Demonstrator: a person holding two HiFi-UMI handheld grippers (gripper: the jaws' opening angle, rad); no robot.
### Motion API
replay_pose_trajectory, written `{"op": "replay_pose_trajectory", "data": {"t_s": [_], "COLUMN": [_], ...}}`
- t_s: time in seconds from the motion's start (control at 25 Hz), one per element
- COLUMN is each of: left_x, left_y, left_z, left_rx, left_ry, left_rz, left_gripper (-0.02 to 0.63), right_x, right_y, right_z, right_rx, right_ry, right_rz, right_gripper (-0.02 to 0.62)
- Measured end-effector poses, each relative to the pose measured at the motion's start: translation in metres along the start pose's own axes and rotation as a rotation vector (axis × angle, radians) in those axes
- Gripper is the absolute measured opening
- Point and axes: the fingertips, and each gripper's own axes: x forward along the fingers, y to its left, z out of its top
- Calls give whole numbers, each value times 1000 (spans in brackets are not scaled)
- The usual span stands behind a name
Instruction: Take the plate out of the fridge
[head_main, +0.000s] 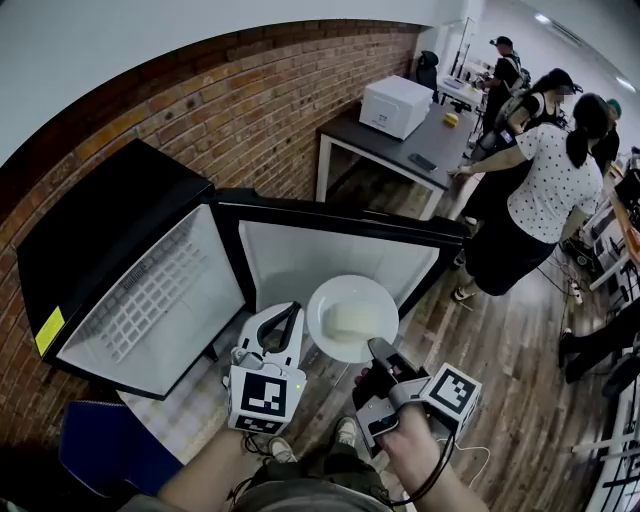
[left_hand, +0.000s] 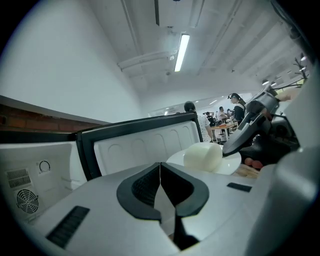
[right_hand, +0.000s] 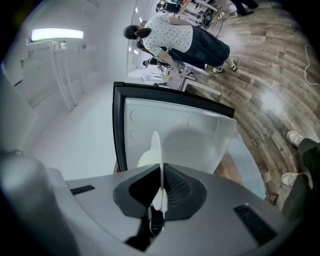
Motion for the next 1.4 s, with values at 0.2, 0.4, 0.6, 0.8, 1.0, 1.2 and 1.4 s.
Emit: {"op": "replay_pose_trajectory", "data": {"t_s": [0.2, 0.4, 0.6, 0.8, 1.0, 1.2, 1.4], "left_x": [7, 7, 11, 9, 8, 9, 6], "left_y": [-8, -5, 0, -2, -3, 0, -1], "left_z": [-19, -30, -30, -26, -17, -17, -14], "left_rx": [18, 13, 11, 12, 9, 12, 13], "left_ry": [26, 70, 67, 60, 49, 48, 49], "left_rz": [-17, -5, -6, -9, -18, -13, -13], "left_gripper": [18, 18, 18, 18, 18, 18, 18], "right_x": [1, 4, 12, 11, 12, 15, 12], "right_y": [-22, -24, -22, -19, -16, -16, -10], "right_z": [3, 5, 5, 2, 6, 5, 4], "right_rx": [18, 26, 24, 20, 22, 19, 18], "right_ry": [-1, 8, 9, 20, 19, 25, 29], "right_rz": [-29, -29, -21, -15, -16, -14, -8], "right_gripper": [31, 31, 31, 31, 31, 31, 31]}}
